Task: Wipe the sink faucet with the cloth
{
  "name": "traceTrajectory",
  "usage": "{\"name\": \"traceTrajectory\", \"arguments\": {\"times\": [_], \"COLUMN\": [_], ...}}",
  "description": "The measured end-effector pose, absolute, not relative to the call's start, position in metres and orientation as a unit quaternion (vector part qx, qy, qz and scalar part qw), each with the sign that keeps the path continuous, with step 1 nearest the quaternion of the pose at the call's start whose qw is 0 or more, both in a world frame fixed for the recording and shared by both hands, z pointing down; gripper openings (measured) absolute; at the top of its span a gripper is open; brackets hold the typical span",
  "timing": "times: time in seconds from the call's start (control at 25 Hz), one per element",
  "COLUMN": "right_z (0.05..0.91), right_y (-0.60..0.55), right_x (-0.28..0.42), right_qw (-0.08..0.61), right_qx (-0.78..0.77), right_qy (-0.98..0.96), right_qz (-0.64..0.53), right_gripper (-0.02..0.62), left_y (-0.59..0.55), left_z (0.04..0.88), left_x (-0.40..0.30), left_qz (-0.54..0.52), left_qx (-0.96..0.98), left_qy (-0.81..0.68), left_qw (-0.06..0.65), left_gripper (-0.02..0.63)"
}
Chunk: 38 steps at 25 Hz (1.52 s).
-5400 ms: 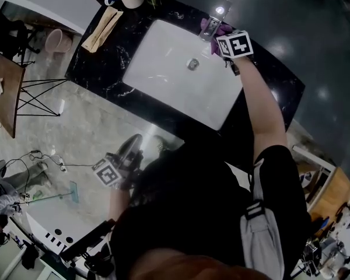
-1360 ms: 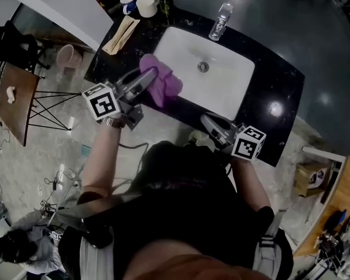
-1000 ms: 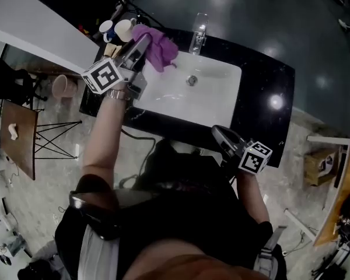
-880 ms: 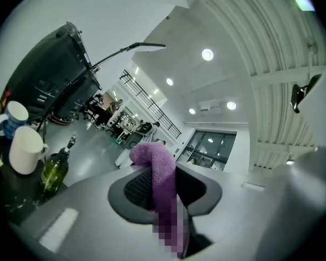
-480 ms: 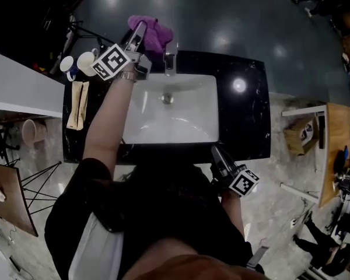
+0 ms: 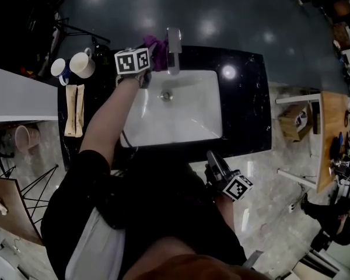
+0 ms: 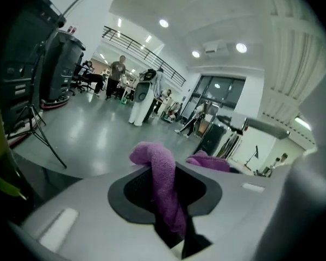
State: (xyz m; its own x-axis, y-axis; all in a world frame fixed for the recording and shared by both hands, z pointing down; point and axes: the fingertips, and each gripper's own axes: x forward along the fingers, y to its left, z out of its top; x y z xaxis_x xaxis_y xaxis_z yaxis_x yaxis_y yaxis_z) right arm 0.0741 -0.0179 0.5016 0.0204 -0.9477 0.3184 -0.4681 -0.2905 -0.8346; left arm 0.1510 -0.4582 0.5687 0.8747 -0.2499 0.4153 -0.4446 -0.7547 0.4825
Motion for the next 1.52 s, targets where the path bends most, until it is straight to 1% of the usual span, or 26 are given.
{"name": "traceTrajectory", "arguments": {"times": [0.12,0.32,0.44,0.52,0.6,0.68,0.76,0.84,0.92,1.04,1.12,1.2,1.32,1.4,1.44,1.52], "right_z": [0.502,0.5,0.5,0.502,0.505,0.506,0.508,0.511,0.515,0.52,0.524,0.53,0.534,0.535,0.537,0.539], "right_y": [-0.017,-0.018,-0.019,-0.02,-0.02,-0.018,-0.015,-0.009,-0.003,0.002,0.003,0.003,0.003,0.005,0.006,0.007], "right_x": [0.073,0.072,0.072,0.072,0.071,0.073,0.077,0.082,0.09,0.107,0.115,0.12,0.128,0.133,0.135,0.14], "right_qw": [0.267,0.273,0.269,0.266,0.274,0.272,0.278,0.292,0.296,0.292,0.31,0.321,0.317,0.316,0.324,0.338], "right_qx": [-0.669,-0.67,-0.665,-0.66,-0.651,-0.65,-0.646,-0.641,-0.641,-0.644,-0.636,-0.63,-0.63,-0.631,-0.629,-0.626], "right_qy": [0.528,0.528,0.533,0.538,0.536,0.536,0.534,0.527,0.52,0.515,0.507,0.5,0.499,0.495,0.489,0.481], "right_qz": [-0.451,-0.445,-0.448,-0.452,-0.462,-0.465,-0.469,-0.475,-0.48,-0.485,-0.492,-0.5,-0.503,-0.507,-0.51,-0.513], "right_gripper": [0.011,0.011,0.011,0.011,0.011,0.011,0.011,0.011,0.011,0.011,0.011,0.011,0.011,0.011,0.011,0.011], "left_y": [-0.453,-0.453,-0.454,-0.457,-0.461,-0.465,-0.469,-0.473,-0.474,-0.46,-0.455,-0.451,-0.444,-0.44,-0.44,-0.442], "left_z": [0.585,0.567,0.518,0.474,0.435,0.41,0.404,0.416,0.438,0.476,0.498,0.524,0.572,0.593,0.597,0.598], "left_x": [0.152,0.151,0.153,0.157,0.165,0.179,0.196,0.211,0.222,0.234,0.241,0.244,0.243,0.24,0.239,0.24], "left_qz": [0.194,0.155,0.079,0.029,0.011,0.02,0.055,0.114,0.19,0.306,0.359,0.416,0.504,0.533,0.537,0.539], "left_qx": [0.92,0.921,0.93,0.939,0.949,0.954,0.952,0.944,0.929,0.887,0.862,0.84,0.803,0.784,0.777,0.774], "left_qy": [-0.184,-0.156,-0.104,-0.06,-0.018,0.019,0.042,0.047,0.057,0.11,0.13,0.134,0.129,0.134,0.137,0.138], "left_qw": [0.287,0.323,0.344,0.339,0.315,0.299,0.3,0.305,0.312,0.329,0.333,0.323,0.29,0.289,0.298,0.302], "left_gripper": [0.091,0.091,0.091,0.091,0.091,0.091,0.092,0.092,0.092,0.092,0.092,0.092,0.089,0.087,0.074,0.084]}}
